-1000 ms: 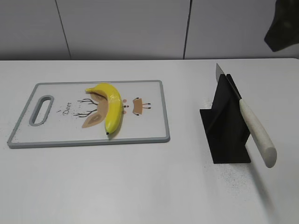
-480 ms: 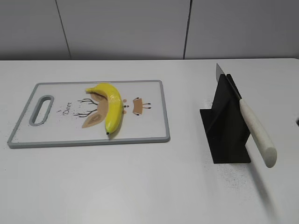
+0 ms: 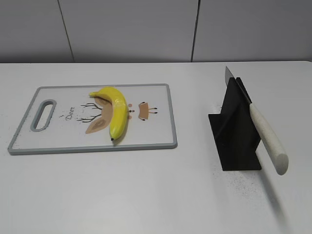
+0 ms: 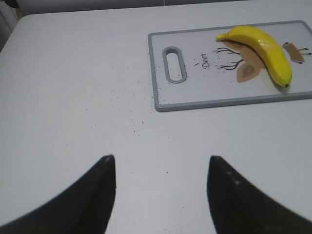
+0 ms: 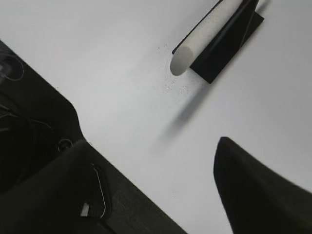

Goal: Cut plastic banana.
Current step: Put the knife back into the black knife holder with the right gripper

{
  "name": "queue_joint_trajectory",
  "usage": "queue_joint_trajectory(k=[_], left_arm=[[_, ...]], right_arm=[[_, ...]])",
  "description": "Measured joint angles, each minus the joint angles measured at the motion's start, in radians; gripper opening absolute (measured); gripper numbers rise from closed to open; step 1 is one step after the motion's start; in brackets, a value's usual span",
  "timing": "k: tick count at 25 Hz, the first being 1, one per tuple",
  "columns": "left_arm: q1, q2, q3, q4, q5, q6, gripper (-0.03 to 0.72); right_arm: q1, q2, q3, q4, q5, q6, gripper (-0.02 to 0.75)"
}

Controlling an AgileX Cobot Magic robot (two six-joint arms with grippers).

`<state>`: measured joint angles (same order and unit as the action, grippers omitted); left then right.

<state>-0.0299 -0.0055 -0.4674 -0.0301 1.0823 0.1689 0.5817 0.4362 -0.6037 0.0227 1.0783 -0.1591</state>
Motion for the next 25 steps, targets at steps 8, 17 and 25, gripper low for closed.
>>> queue_joint_trajectory(k=[8, 17, 25], left_arm=[[0.0, 0.0, 0.0, 0.0, 0.0, 0.0, 0.579], [0.0, 0.0, 0.0, 0.001, -0.001, 0.0, 0.579], [0.001, 0.0, 0.0, 0.0, 0.0, 0.0, 0.579]], right_arm=[[0.0, -0.217, 0.092, 0.062, -0.03, 0.0, 0.592], [-0.011, -0.436, 0.092, 0.067, -0.033, 0.0, 0.592], [-0.169, -0.443, 0.092, 0.084, -0.034, 0.0, 0.592]])
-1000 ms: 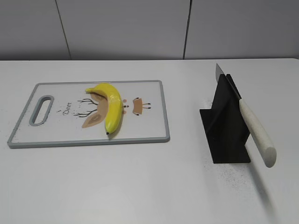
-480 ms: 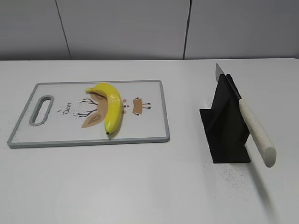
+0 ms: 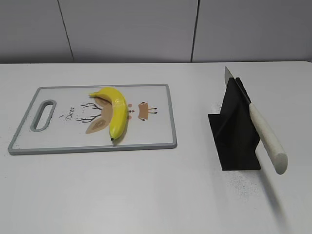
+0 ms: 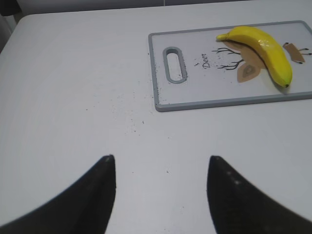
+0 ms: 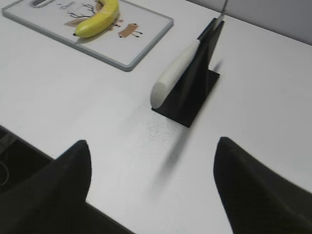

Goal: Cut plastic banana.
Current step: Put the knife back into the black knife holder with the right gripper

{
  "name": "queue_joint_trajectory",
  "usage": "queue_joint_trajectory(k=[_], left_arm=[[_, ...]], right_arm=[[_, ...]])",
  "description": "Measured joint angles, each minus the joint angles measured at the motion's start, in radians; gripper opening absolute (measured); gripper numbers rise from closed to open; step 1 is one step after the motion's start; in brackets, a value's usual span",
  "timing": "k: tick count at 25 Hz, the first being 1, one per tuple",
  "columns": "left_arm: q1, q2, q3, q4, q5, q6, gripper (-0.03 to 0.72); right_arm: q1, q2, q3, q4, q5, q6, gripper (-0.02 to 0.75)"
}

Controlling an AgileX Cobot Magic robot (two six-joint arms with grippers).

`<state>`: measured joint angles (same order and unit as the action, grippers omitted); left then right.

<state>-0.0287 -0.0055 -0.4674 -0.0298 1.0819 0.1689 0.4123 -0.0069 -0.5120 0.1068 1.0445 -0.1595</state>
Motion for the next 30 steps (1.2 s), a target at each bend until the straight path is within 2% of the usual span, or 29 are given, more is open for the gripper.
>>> queue_joint_trajectory(k=[6, 11, 30], left_arm=[[0.0, 0.0, 0.0, 0.0, 0.0, 0.0, 0.579], [0.0, 0.0, 0.0, 0.0, 0.0, 0.0, 0.579], [0.0, 0.0, 0.0, 0.0, 0.0, 0.0, 0.579]], right_arm=[[-0.208, 0.0, 0.0, 0.002, 0.0, 0.0, 0.592], [-0.315, 0.0, 0.0, 0.002, 0.0, 0.0, 0.592], [-0.33, 0.0, 0.0, 0.003, 0.0, 0.0, 0.592]])
